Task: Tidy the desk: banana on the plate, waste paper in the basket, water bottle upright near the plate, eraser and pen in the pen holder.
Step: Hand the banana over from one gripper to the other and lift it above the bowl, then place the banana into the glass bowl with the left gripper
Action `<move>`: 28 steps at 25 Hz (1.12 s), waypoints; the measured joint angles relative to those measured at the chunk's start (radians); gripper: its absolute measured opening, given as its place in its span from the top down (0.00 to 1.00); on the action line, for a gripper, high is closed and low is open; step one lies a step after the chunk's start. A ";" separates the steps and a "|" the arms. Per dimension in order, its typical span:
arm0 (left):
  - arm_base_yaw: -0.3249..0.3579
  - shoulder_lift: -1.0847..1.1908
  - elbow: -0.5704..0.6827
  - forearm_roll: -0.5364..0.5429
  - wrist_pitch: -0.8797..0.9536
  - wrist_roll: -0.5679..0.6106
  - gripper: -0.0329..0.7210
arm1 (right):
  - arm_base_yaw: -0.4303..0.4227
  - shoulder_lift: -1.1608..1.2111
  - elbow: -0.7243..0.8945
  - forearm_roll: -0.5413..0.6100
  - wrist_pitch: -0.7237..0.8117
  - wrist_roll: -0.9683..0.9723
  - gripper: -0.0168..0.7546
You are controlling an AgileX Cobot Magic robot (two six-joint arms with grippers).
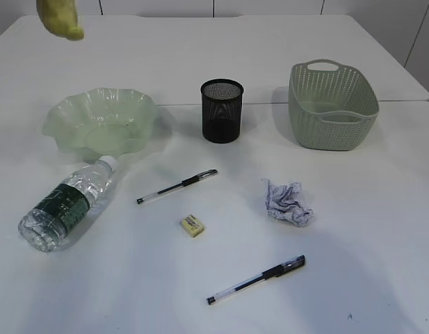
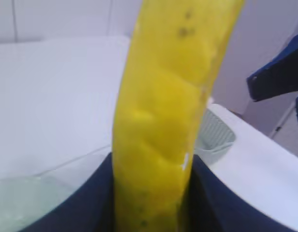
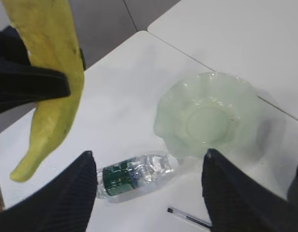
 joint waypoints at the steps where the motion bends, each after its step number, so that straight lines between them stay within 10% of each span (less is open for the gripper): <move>1: 0.002 0.000 0.000 0.000 -0.031 0.043 0.61 | 0.000 0.000 0.000 -0.024 -0.004 0.000 0.32; 8: 0.002 0.034 0.000 -0.003 -0.201 0.242 0.61 | 0.000 0.000 0.000 -0.155 -0.022 0.000 0.32; 28: 0.002 0.351 -0.052 -0.038 -0.402 0.345 0.60 | 0.000 0.000 0.000 -0.226 -0.078 0.000 0.32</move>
